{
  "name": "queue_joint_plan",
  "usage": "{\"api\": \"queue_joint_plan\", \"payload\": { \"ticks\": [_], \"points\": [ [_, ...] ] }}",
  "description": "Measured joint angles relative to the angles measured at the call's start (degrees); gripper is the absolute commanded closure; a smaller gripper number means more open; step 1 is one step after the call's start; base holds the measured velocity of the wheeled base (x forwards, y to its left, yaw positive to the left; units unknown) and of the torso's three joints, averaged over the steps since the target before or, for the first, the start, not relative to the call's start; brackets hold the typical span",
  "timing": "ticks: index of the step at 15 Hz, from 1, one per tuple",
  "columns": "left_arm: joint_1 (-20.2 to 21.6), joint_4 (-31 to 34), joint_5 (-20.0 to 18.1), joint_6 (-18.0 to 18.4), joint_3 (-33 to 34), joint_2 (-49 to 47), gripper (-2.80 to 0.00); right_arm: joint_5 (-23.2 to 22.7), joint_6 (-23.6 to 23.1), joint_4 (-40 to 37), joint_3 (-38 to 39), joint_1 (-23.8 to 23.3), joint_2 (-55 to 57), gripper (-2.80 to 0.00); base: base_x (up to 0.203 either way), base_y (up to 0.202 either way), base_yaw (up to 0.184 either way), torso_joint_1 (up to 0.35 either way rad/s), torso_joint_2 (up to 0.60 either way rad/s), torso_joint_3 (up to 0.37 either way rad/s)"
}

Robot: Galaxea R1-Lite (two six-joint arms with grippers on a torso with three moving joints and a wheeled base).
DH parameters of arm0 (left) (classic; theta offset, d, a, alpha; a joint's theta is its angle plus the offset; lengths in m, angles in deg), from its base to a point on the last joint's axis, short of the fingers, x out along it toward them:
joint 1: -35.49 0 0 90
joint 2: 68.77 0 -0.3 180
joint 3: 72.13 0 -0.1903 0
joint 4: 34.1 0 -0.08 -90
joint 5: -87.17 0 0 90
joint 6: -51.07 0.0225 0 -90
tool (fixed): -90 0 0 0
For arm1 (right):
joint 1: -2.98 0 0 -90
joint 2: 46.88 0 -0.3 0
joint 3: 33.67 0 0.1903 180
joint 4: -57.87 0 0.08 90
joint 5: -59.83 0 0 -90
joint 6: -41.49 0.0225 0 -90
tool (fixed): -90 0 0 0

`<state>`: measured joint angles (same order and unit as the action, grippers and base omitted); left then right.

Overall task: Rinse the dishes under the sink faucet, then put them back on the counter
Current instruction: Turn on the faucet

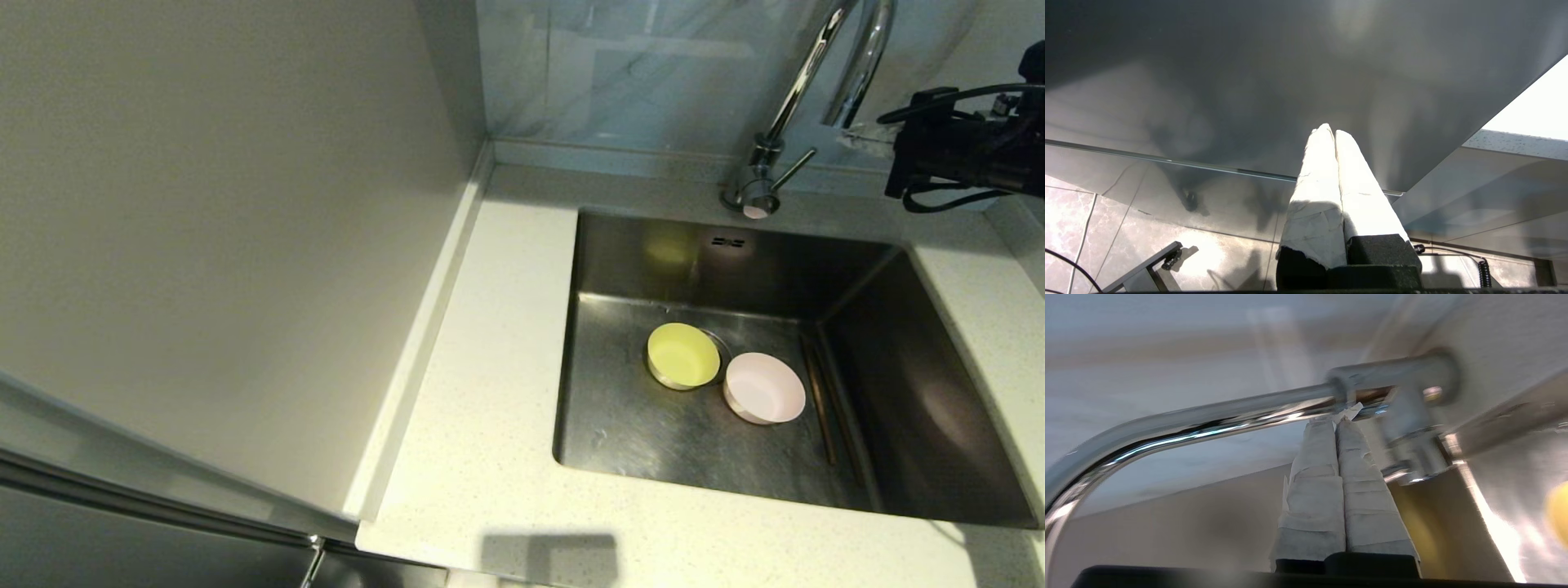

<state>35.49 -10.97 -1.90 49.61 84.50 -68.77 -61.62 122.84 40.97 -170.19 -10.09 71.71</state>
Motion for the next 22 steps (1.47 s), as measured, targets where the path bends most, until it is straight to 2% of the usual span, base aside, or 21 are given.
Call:
{"api": "queue_joint_plan", "payload": {
  "ticks": [6,10,13,16,17,20,22],
  "points": [
    [0.0,0.0,0.0,0.0,0.0,0.0,0.00,-0.7,0.2,0.9,-0.3,4.0,1.5,0.00,0.000,0.000,0.000,0.000,0.00,0.000],
    [0.0,0.0,0.0,0.0,0.0,0.0,0.00,-1.6,0.2,0.9,-0.3,5.0,2.0,0.00,0.000,0.000,0.000,0.000,0.00,0.000],
    [0.0,0.0,0.0,0.0,0.0,0.0,0.00,-8.6,0.0,-0.5,-0.3,4.8,1.9,0.00,0.000,0.000,0.000,0.000,0.00,0.000],
    [0.0,0.0,0.0,0.0,0.0,0.0,0.00,-18.5,0.0,-1.9,-0.2,3.1,1.2,0.00,0.000,0.000,0.000,0.000,0.00,0.000],
    [0.0,0.0,0.0,0.0,0.0,0.0,0.00,-19.0,-0.1,-1.9,-0.2,2.8,1.0,0.00,0.000,0.000,0.000,0.000,0.00,0.000],
    [0.0,0.0,0.0,0.0,0.0,0.0,0.00,-11.3,-1.0,-1.7,-0.1,2.3,0.7,0.00,0.000,0.000,0.000,0.000,0.00,0.000],
    [0.0,0.0,0.0,0.0,0.0,0.0,0.00,-7.0,-3.9,-1.8,0.0,0.8,0.4,0.00,0.000,0.000,0.000,0.000,0.00,0.000]
  ]
}}
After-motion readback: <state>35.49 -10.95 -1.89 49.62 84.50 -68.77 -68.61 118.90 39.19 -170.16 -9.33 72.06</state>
